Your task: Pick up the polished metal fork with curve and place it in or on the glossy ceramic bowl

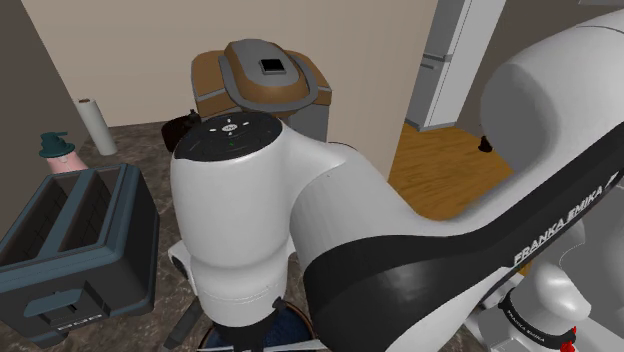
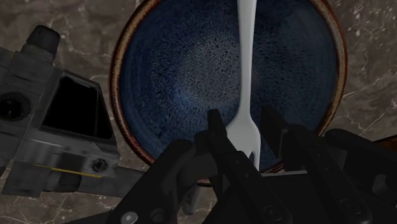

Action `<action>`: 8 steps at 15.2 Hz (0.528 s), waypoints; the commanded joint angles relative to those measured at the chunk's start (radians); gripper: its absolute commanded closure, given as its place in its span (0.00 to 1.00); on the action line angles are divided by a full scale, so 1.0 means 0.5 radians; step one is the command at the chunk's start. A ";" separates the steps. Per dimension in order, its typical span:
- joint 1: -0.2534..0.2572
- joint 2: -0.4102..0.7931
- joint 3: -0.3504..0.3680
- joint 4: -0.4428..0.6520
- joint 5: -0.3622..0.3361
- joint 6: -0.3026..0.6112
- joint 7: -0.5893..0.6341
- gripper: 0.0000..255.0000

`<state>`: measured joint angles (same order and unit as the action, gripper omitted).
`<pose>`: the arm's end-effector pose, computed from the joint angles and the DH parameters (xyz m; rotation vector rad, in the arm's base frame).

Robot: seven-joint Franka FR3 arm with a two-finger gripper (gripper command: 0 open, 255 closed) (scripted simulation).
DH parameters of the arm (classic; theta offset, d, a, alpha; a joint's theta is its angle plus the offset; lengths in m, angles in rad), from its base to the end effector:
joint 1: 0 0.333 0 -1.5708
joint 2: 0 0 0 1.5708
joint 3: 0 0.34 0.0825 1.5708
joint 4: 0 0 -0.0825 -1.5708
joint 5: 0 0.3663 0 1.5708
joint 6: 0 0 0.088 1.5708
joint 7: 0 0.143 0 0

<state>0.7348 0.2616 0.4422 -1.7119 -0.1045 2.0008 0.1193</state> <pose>0.2685 0.5664 0.4458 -2.6544 -1.5959 -0.0528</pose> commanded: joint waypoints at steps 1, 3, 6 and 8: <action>0.000 0.007 -0.002 -0.046 -0.005 0.053 0.005 1.00; 0.001 0.017 -0.004 -0.071 -0.011 0.087 0.008 1.00; 0.001 0.017 -0.004 -0.071 -0.011 0.087 0.008 1.00; 0.001 0.017 -0.004 -0.071 -0.011 0.087 0.008 1.00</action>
<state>0.7353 0.2700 0.4405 -1.7470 -0.1099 2.0438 0.1235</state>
